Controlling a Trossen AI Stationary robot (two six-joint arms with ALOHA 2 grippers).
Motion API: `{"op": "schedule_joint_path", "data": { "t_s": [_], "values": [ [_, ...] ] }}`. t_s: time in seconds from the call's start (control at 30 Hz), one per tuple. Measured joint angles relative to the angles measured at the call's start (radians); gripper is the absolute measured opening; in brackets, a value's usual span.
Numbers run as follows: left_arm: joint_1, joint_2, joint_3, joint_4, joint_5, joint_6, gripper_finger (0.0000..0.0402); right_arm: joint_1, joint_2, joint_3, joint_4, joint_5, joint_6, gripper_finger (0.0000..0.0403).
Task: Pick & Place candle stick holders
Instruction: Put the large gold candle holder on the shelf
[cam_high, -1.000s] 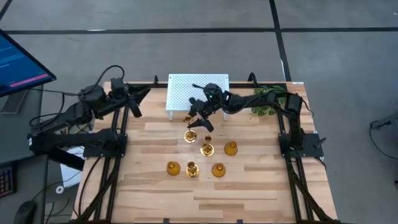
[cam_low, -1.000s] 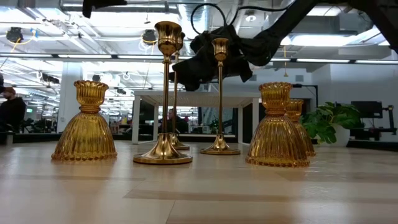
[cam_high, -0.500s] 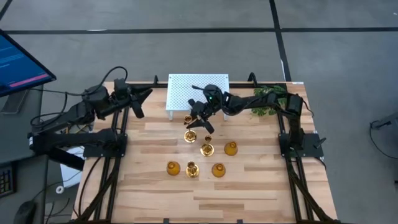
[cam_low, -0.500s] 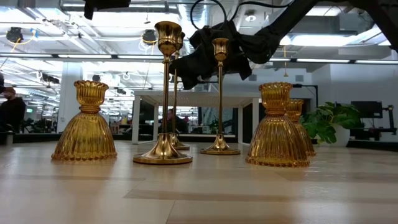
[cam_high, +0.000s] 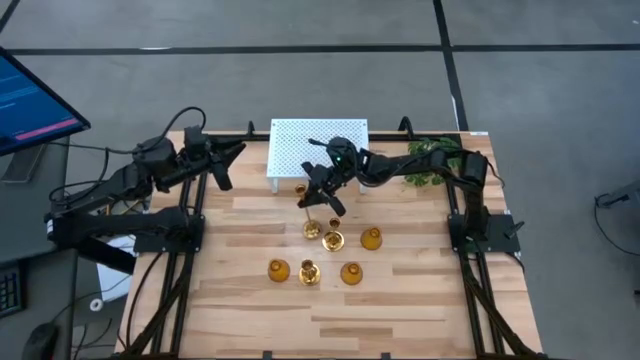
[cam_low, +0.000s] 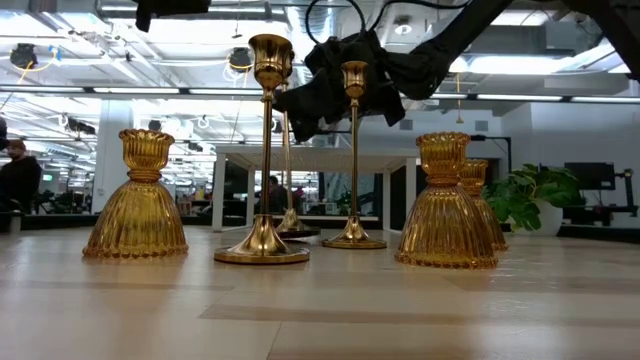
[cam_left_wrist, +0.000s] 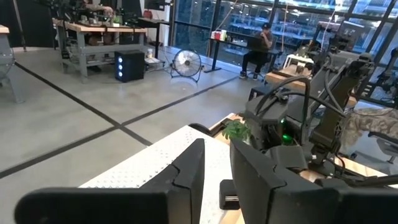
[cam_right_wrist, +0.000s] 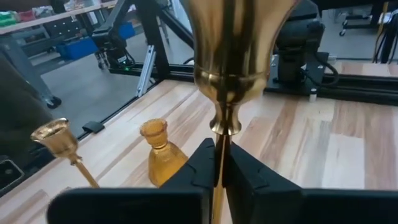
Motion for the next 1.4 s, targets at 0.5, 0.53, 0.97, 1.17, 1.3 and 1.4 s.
{"op": "schedule_joint_path", "data": {
  "t_s": [0.5, 0.53, 0.97, 1.17, 1.3, 1.4],
  "values": [
    [0.000, 0.000, 0.000, -0.074, 0.000, 0.008, 0.0076, -0.035, -0.237, 0.000, 0.037, 0.081, -0.025, 0.0025],
    [0.000, 0.000, 0.000, -0.080, 0.000, 0.008, 0.0076, -0.045, -0.266, 0.000, 0.024, 0.092, -0.034, 0.0027],
    [0.000, -0.134, -0.157, -0.119, -0.001, -0.011, 0.0076, -0.296, -0.490, 0.001, -0.185, 0.224, -0.090, 0.0020],
    [0.000, -0.286, -0.286, -0.111, -0.033, -0.062, 0.0076, -0.414, -0.484, 0.001, -0.188, 0.238, -0.090, 0.0027],
    [0.000, -0.391, -0.347, -0.103, -0.050, -0.086, 0.0076, -0.476, -0.480, 0.000, -0.196, 0.245, -0.106, 0.0015],
    [0.000, -0.447, -0.377, -0.098, -0.052, -0.087, 0.0076, -0.500, -0.481, 0.000, -0.161, 0.243, -0.110, 0.0011]
  ]
}}
